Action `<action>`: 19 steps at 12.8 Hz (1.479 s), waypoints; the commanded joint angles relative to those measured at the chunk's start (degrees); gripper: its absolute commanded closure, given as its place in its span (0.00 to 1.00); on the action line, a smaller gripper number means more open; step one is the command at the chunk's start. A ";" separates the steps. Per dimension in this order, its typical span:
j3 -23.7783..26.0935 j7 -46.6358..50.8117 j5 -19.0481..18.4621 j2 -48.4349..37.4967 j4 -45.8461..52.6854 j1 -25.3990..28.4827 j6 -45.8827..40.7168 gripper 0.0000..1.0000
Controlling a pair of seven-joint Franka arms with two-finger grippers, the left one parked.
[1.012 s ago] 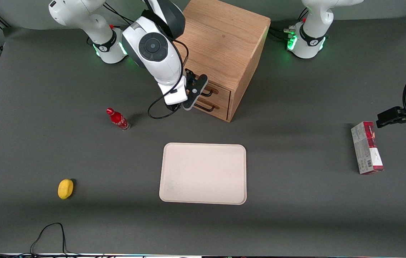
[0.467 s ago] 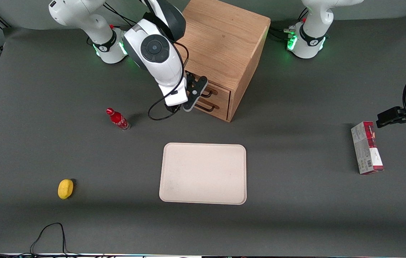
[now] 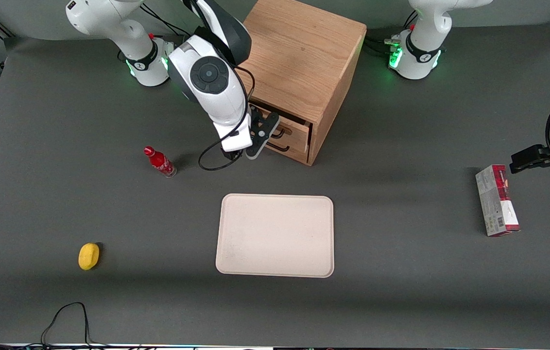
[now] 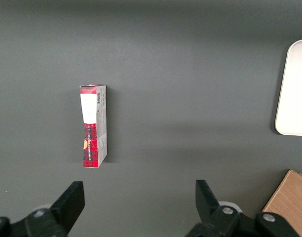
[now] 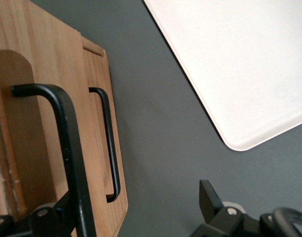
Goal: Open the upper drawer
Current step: 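Pull the upper drawer out by its handle with the right gripper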
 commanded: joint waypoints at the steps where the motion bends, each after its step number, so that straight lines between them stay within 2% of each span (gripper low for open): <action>1: 0.03 -1.76 -0.67 1.33 2.72 -1.83 -0.41 0.00; 6: 0.03 -6.59 -0.67 4.30 6.49 -4.90 -0.50 0.00; 10: 0.03 -6.60 -0.41 7.12 12.03 -7.02 -5.32 0.00; 19: 0.03 -6.60 -0.58 11.34 17.14 -10.89 -5.60 0.00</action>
